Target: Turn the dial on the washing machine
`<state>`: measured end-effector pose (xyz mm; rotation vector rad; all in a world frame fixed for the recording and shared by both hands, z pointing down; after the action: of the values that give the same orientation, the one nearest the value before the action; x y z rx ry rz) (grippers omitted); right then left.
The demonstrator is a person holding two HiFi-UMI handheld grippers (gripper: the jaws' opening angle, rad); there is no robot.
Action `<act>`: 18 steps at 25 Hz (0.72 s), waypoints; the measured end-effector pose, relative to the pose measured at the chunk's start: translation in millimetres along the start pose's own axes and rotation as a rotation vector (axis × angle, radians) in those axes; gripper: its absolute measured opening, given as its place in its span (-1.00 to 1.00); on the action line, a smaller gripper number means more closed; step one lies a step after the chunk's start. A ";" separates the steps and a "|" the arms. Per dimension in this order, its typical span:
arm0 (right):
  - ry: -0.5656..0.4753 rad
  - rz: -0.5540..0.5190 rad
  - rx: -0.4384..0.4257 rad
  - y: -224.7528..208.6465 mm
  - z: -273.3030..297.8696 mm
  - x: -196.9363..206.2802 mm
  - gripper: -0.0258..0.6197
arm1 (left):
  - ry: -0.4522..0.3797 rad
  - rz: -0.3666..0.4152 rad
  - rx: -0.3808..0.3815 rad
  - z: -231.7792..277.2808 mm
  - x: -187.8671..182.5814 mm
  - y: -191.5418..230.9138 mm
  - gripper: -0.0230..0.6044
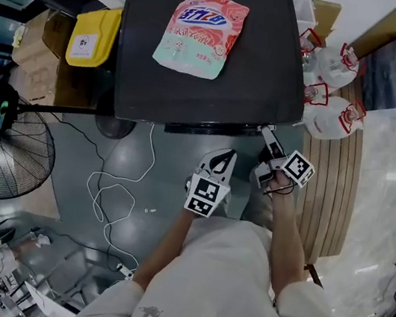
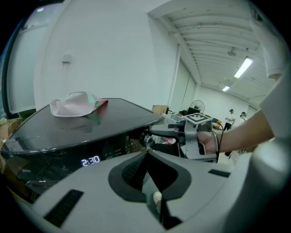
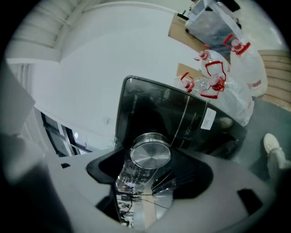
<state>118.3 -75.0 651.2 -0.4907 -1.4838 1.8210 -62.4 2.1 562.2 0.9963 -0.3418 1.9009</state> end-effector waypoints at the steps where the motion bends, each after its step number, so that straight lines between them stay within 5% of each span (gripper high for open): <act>1: 0.013 -0.028 0.011 2.5 0.7 0.4 0.11 | -0.001 0.001 0.001 -0.1 0.0 0.3 -0.89; 18: 0.105 -0.656 0.371 28.9 6.3 -2.5 0.17 | -0.005 -0.005 0.000 -1.8 1.6 3.7 -0.89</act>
<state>107.2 -83.2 624.9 0.0843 -1.0304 1.4564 -66.7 2.3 562.8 1.0013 -0.3421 1.8942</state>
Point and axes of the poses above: the fingertips, and each gripper's own axes: z forward along the fingers, y to its left, x out of its underside, the point moved 8 cm from there along -z, backward along the fingers, and after that the axes turned 4 degrees about y, right-handed, at the moved point
